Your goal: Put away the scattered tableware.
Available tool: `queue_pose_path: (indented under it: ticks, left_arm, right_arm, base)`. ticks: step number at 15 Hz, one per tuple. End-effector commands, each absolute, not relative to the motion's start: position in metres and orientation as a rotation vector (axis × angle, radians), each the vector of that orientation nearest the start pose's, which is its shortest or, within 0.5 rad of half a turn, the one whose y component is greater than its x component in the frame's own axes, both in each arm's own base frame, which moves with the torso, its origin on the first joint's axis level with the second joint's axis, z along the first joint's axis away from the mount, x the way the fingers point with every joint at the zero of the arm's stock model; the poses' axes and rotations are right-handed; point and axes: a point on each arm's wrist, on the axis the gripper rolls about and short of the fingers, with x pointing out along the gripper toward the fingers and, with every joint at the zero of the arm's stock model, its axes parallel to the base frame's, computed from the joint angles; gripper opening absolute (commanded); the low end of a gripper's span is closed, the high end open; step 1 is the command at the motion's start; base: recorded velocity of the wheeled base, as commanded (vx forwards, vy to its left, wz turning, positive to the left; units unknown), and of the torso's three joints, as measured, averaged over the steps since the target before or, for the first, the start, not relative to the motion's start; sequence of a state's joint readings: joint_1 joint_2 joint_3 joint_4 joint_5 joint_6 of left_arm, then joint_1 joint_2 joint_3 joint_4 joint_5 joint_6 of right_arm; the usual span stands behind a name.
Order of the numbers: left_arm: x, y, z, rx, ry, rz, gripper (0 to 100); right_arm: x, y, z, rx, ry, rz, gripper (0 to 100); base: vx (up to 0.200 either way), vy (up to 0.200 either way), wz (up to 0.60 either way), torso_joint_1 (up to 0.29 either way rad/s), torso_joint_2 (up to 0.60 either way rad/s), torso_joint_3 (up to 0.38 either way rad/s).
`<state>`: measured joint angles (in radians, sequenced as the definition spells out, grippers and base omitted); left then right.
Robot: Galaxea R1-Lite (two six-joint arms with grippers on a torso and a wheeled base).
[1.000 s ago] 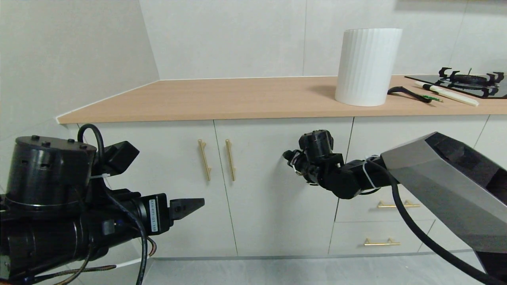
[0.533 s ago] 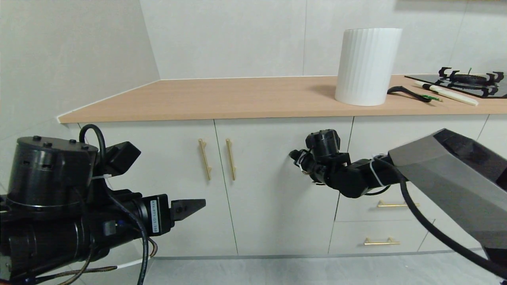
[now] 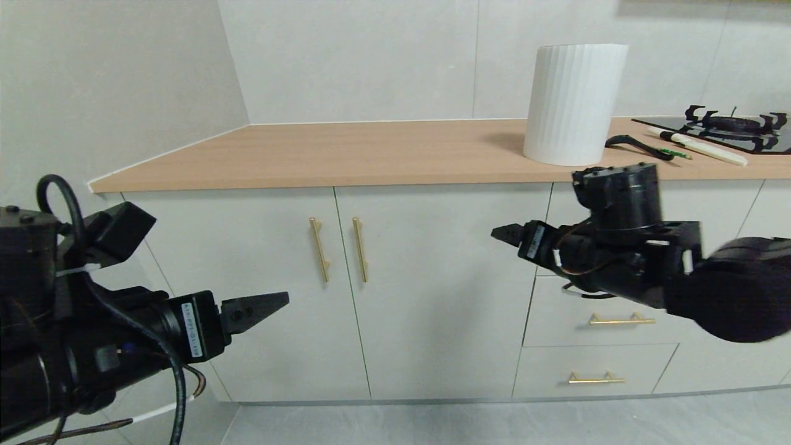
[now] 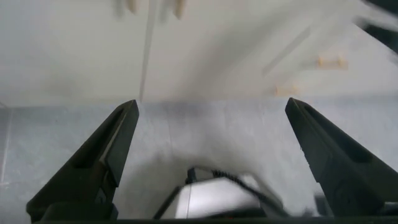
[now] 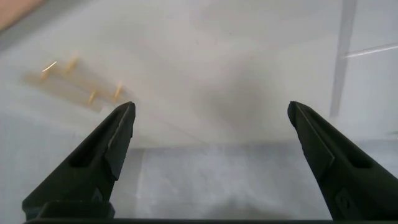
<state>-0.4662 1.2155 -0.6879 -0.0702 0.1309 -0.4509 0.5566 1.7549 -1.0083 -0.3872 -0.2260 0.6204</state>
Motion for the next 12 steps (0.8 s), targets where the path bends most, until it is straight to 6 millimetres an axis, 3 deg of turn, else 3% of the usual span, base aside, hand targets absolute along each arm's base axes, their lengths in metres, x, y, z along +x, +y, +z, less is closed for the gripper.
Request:
queue_pose_path:
  ticks: [1,4,5,6,7,8,9,12]
  left_arm:
    - [0.126,-0.055,0.217,-0.287,0.404,-0.194,100]
    - [0.078,-0.028,0.209,-0.264,0.279,-0.168,100]
    - [0.078,-0.028,0.209,-0.264,0.279,-0.168,100]
    - [0.049,-0.015,0.205,-0.258,0.187,-0.164,100]
    - [0.025,-0.004,0.201,-0.238,0.122,-0.136,100]
    - [0.025,-0.004,0.201,-0.238,0.122,-0.136,100]
    - [-0.003,0.005,0.192,-0.189,0.072,-0.119,100]
    - [-0.034,0.012,0.175,-0.141,-0.006,-0.050,100]
  right_arm:
    - [0.170,0.098,0.236,0.400,0.233,0.224,100]
    - [0.088,0.043,0.239,0.317,0.060,0.226,100]
    - [0.088,0.043,0.239,0.317,0.060,0.226,100]
    - [0.045,0.012,0.230,0.202,-0.010,0.087,100]
    - [0.012,-0.003,0.221,0.188,-0.069,-0.014,100]
    - [0.012,-0.003,0.221,0.188,-0.069,-0.014,100]
    - [-0.025,-0.011,0.204,0.181,-0.093,-0.029,100]
    - [-0.059,-0.016,0.179,0.138,-0.116,-0.062,100]
  base:
    - [0.000,0.000,0.00,0.000,0.00,0.000]
    - [0.000,0.000,0.00,0.000,0.00,0.000]
    - [0.000,0.000,0.00,0.000,0.00,0.000]
    - [0.000,0.000,0.00,0.000,0.00,0.000]
    - [0.000,0.000,0.00,0.000,0.00,0.000]
    - [0.000,0.000,0.00,0.000,0.00,0.000]
    - [0.000,0.000,0.00,0.000,0.00,0.000]
    - [0.000,0.000,0.00,0.000,0.00,0.000]
